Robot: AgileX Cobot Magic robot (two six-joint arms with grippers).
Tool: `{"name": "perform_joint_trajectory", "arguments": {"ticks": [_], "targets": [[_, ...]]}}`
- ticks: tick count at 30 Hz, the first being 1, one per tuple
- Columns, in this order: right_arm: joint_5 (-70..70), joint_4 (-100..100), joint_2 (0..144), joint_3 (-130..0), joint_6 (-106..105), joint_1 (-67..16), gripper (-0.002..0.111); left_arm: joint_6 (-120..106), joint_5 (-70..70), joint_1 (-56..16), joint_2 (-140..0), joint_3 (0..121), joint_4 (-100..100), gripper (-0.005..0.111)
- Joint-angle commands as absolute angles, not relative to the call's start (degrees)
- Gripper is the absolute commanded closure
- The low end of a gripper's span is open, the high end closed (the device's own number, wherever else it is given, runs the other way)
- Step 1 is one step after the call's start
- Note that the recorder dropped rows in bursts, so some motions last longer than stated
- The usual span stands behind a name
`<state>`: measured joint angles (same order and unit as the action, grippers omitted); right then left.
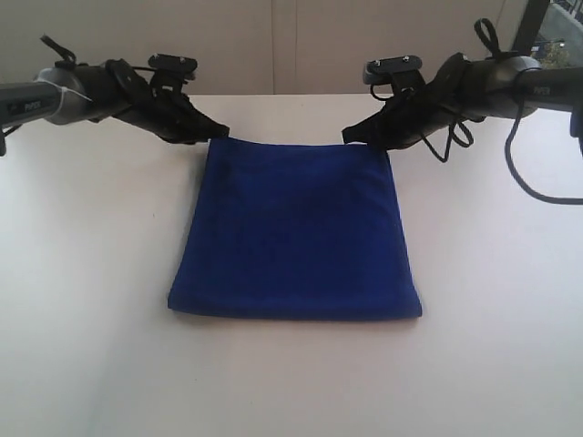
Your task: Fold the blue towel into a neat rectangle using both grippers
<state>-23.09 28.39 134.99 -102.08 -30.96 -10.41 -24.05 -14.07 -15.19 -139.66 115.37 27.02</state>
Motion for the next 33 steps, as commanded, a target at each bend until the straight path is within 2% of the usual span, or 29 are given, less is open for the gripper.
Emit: {"name": "perform_joint_trajectory", "arguments": {"ticks": [1, 10, 33], "targets": [[-23.29, 28.46, 132.22, -102.21, -31.19, -10.08, 0.108, -24.39, -17.69, -14.42, -133.86, 115.39, 26.28, 0.107], [-24.07, 28.46, 132.33, -102.21, -31.19, -10.08, 0.108, -29.58, -21.36, -14.77, -138.59, 115.39, 38.64, 0.107], [-26.05, 22.17, 136.72, -102.11, -29.8, -8.92, 0.108, -30.89, -21.02, -14.77, -141.56, 115.39, 38.99, 0.107]]}}
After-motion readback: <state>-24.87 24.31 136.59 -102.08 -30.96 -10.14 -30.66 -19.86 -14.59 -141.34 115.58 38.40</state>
